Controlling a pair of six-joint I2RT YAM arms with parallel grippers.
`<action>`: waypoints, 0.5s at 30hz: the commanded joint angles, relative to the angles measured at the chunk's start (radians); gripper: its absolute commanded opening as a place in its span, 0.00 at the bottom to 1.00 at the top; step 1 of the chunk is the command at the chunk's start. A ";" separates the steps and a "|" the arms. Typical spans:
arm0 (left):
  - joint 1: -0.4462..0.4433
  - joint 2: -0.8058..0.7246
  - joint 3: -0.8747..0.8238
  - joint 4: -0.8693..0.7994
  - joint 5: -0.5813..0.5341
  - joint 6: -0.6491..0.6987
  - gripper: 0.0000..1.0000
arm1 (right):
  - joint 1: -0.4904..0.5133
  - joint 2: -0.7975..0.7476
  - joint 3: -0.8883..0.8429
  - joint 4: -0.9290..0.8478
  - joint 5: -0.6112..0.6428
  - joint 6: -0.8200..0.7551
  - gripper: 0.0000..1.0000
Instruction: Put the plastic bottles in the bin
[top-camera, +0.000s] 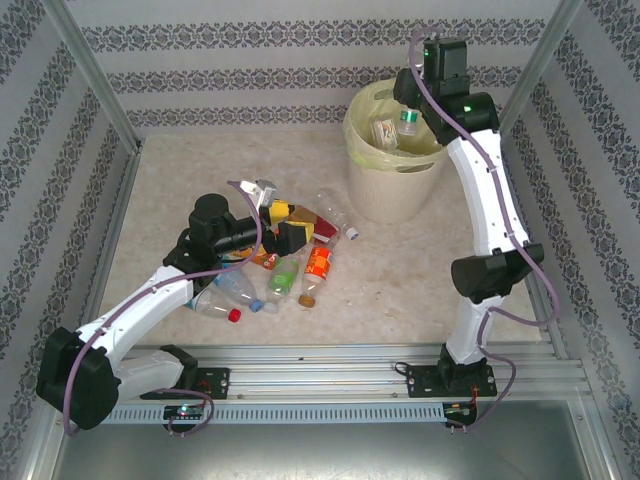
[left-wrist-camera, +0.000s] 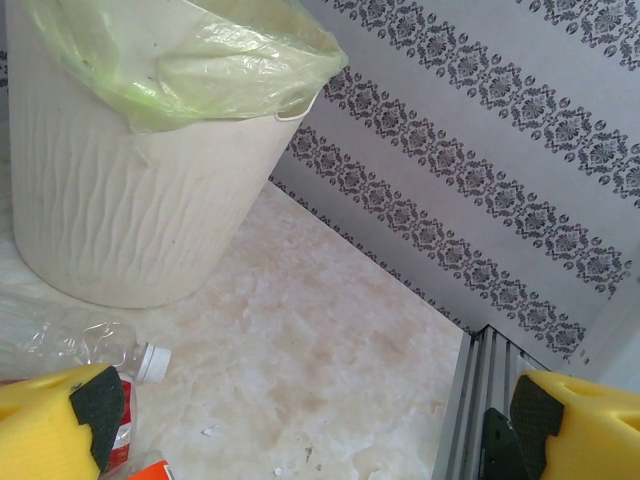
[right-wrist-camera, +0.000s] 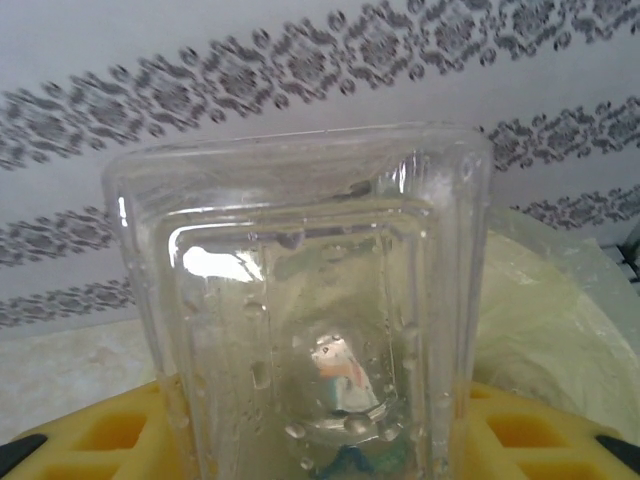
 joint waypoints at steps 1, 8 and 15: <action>0.008 -0.013 0.014 -0.009 -0.005 0.029 1.00 | -0.001 0.036 0.015 -0.067 0.011 0.015 0.50; 0.007 -0.002 0.028 -0.034 0.003 0.035 1.00 | -0.007 0.056 -0.074 -0.076 -0.051 0.002 0.52; 0.008 0.007 0.035 -0.048 0.004 0.035 1.00 | -0.009 0.003 -0.159 -0.047 -0.075 -0.009 0.74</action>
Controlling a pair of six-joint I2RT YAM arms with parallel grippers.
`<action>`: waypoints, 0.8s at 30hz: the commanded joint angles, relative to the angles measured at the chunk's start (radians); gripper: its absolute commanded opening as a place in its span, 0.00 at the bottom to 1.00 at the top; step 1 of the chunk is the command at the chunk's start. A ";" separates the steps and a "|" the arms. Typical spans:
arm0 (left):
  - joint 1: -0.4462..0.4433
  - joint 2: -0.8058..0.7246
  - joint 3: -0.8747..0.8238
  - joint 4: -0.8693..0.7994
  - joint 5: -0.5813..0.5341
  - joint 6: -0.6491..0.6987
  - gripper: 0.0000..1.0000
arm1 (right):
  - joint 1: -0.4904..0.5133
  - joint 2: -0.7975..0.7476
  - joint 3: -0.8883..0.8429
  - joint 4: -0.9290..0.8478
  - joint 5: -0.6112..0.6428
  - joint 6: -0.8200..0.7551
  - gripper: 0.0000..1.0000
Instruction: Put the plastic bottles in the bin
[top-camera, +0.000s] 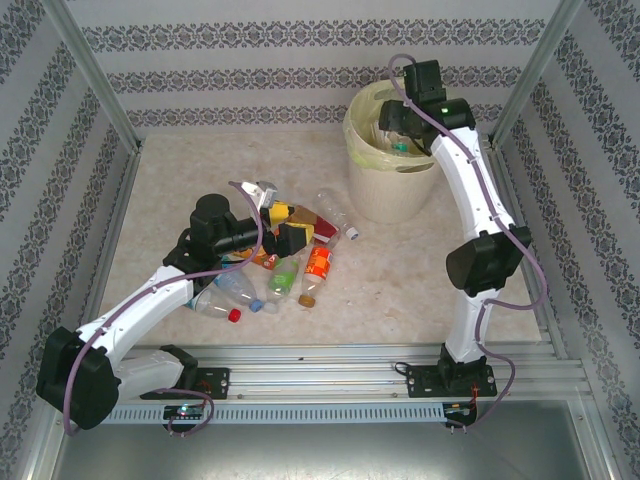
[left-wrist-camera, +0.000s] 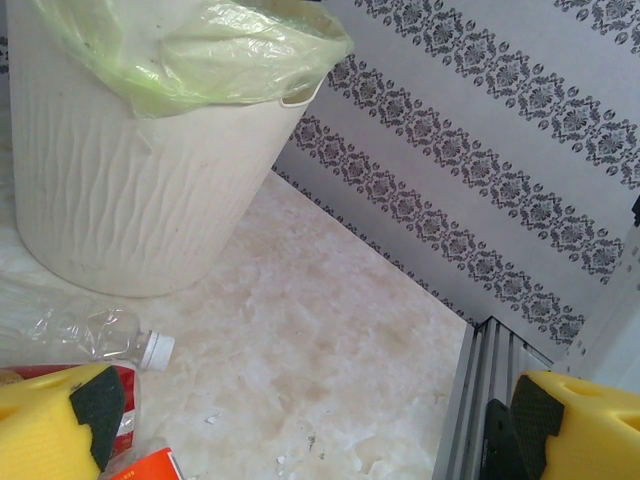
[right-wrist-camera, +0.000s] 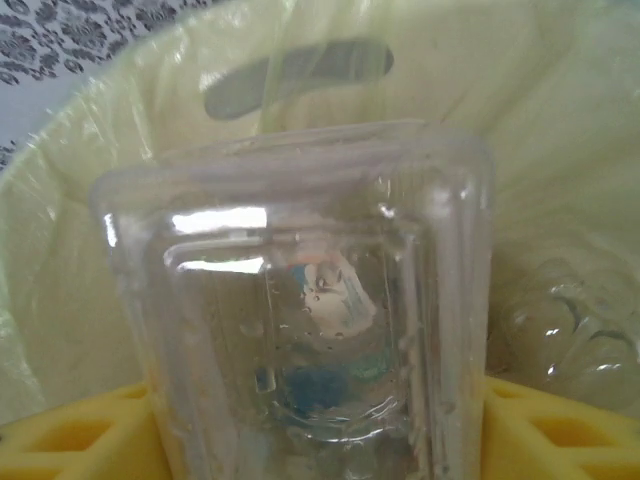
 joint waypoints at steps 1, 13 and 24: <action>0.007 0.007 0.037 -0.027 0.004 0.020 1.00 | -0.008 -0.057 -0.022 0.014 -0.025 -0.013 0.75; 0.005 -0.001 0.092 -0.186 -0.073 0.020 1.00 | -0.007 -0.336 -0.331 0.148 -0.129 -0.039 0.98; -0.004 -0.104 0.205 -0.757 -0.393 -0.085 1.00 | 0.061 -0.689 -0.786 0.252 -0.341 -0.052 0.98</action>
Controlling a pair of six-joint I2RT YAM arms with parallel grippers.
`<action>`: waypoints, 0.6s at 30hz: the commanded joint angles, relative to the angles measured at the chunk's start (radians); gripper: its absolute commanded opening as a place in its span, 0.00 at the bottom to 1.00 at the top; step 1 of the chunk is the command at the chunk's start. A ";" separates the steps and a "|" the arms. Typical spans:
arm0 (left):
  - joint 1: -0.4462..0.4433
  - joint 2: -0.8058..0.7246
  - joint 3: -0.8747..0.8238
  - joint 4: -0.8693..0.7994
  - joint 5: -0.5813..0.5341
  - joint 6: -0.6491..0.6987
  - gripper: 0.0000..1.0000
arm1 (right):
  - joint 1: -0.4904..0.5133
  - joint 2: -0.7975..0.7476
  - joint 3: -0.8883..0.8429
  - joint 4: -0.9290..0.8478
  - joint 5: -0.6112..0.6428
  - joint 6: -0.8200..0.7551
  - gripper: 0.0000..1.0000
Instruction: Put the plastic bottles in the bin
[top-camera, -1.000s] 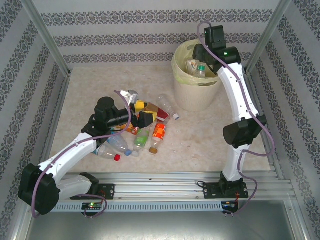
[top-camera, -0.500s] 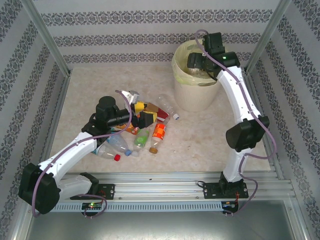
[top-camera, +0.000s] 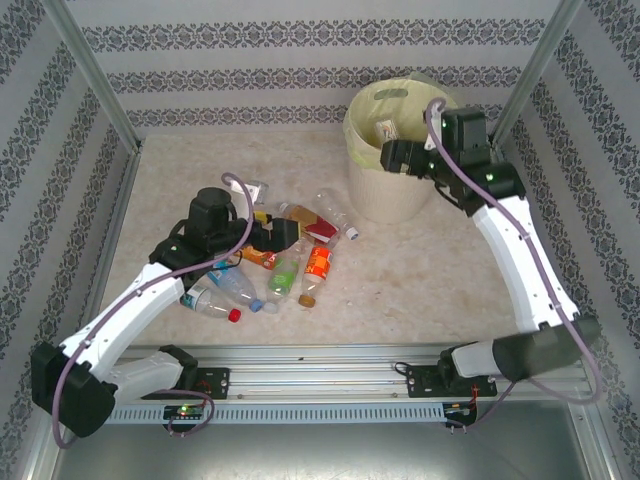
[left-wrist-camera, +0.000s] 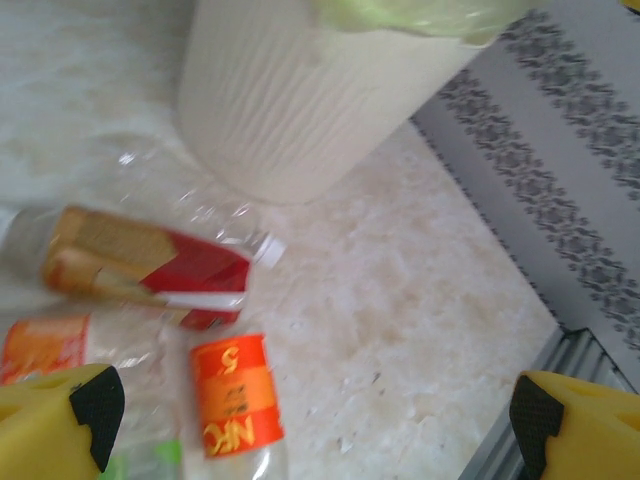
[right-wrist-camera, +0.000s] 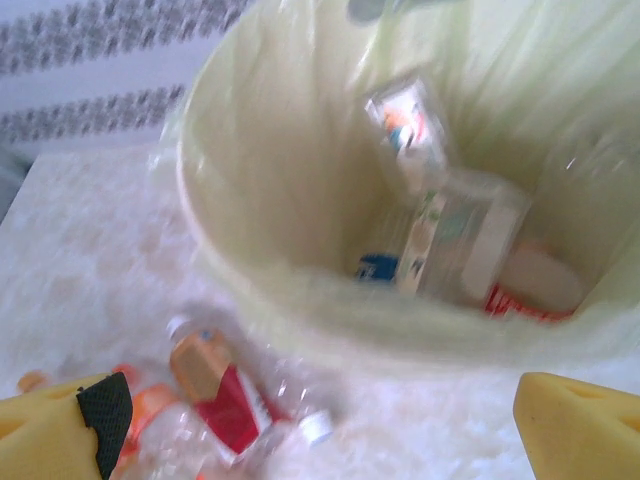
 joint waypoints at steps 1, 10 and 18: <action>-0.005 -0.051 0.059 -0.286 -0.144 -0.049 1.00 | 0.057 -0.099 -0.147 0.066 -0.111 -0.019 0.98; -0.013 0.002 0.147 -0.662 -0.211 -0.088 1.00 | 0.103 -0.432 -0.494 0.156 -0.316 0.137 0.98; -0.045 0.123 0.196 -0.741 -0.253 -0.042 1.00 | 0.102 -0.625 -0.629 0.112 -0.376 0.167 0.98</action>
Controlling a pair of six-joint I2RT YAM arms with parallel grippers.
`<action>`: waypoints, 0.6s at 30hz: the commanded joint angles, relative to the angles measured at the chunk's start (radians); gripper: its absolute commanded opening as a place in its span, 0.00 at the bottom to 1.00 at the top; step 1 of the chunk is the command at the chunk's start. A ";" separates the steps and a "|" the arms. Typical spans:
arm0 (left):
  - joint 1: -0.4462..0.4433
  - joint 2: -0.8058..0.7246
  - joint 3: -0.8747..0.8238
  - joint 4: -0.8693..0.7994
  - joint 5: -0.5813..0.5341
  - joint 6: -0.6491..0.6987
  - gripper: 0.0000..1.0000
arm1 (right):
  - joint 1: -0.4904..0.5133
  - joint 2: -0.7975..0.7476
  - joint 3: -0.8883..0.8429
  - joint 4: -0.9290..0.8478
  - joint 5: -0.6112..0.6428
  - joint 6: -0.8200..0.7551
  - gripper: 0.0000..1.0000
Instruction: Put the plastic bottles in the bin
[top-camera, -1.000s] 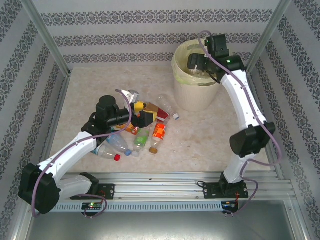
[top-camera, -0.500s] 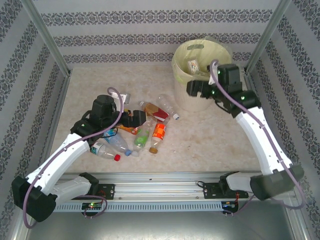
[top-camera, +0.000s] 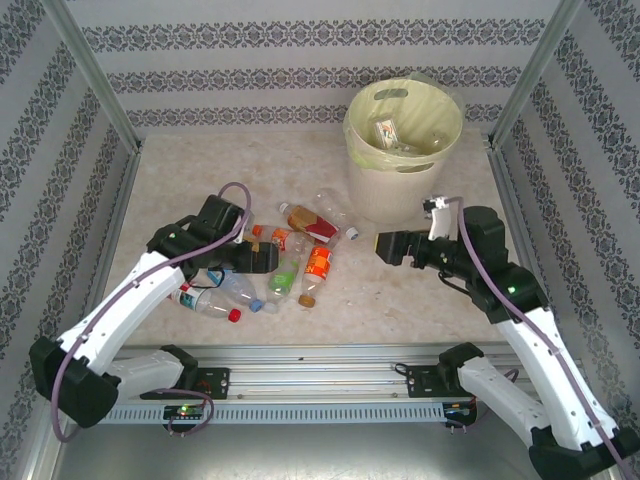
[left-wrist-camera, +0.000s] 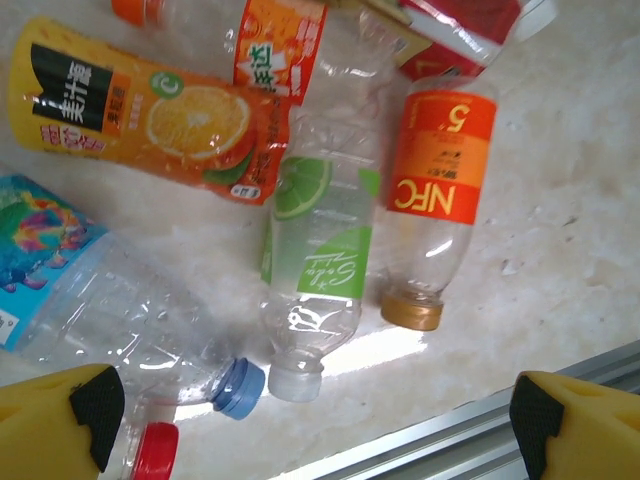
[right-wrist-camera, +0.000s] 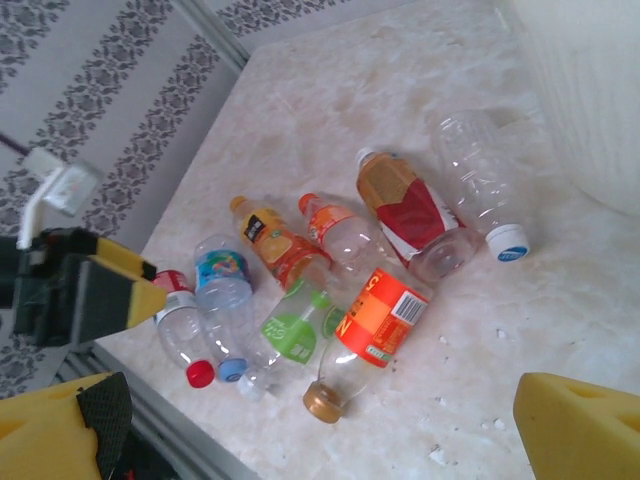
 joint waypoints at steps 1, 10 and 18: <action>-0.022 0.052 0.038 -0.078 -0.026 0.020 1.00 | 0.002 -0.030 -0.020 -0.017 -0.055 0.012 0.98; -0.079 0.136 0.023 0.014 -0.037 0.016 0.99 | 0.002 -0.038 -0.023 -0.051 -0.030 0.011 0.98; -0.104 0.245 0.004 0.103 -0.031 0.007 0.90 | 0.003 -0.043 -0.028 -0.042 -0.047 0.025 0.98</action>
